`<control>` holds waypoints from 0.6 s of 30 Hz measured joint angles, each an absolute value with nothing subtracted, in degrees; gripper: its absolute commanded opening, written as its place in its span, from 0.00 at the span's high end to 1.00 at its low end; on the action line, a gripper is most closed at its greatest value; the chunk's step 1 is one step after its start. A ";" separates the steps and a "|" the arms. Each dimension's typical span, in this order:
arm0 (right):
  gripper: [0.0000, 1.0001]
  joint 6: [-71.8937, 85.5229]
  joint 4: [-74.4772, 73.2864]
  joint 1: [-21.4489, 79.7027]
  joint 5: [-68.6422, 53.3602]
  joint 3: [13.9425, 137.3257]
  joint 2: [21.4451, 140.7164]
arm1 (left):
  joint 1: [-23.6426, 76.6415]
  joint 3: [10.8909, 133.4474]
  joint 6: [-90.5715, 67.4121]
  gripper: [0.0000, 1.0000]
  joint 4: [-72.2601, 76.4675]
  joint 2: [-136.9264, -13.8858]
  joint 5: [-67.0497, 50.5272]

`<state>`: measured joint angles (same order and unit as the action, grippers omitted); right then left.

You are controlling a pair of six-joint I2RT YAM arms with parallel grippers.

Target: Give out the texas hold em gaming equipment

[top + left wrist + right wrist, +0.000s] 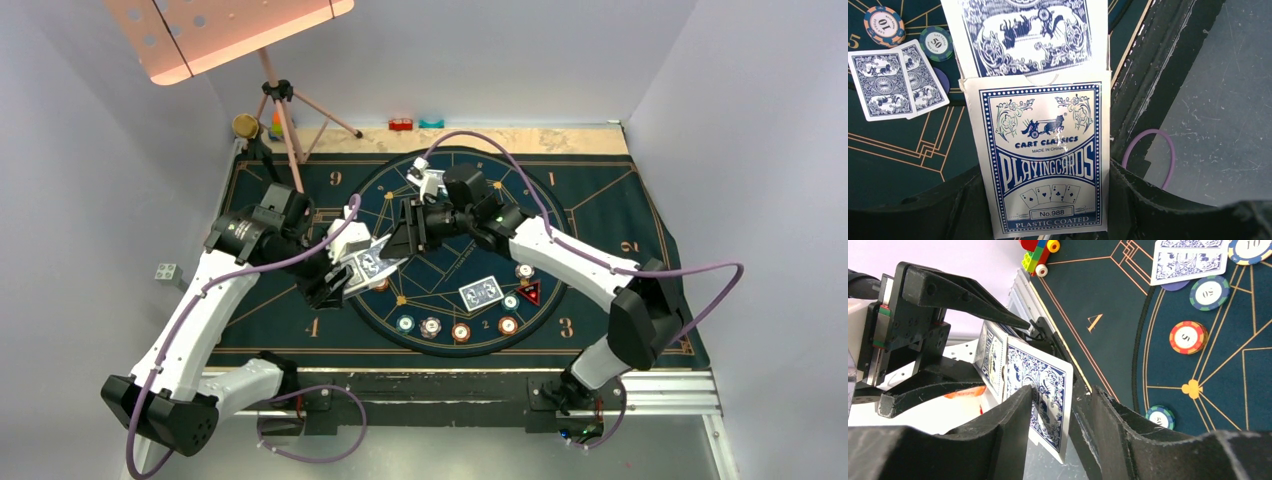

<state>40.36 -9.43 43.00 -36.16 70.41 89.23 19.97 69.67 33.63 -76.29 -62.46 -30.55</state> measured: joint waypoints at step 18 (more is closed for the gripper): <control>0.78 37.93 -14.90 40.12 -30.96 70.41 83.55 | 19.97 69.67 33.65 1.00 -76.40 -62.46 -31.14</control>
<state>37.93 -14.90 40.12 -30.96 70.41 83.55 19.97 69.67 33.65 -76.40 -62.46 -31.14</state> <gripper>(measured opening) 0.270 0.695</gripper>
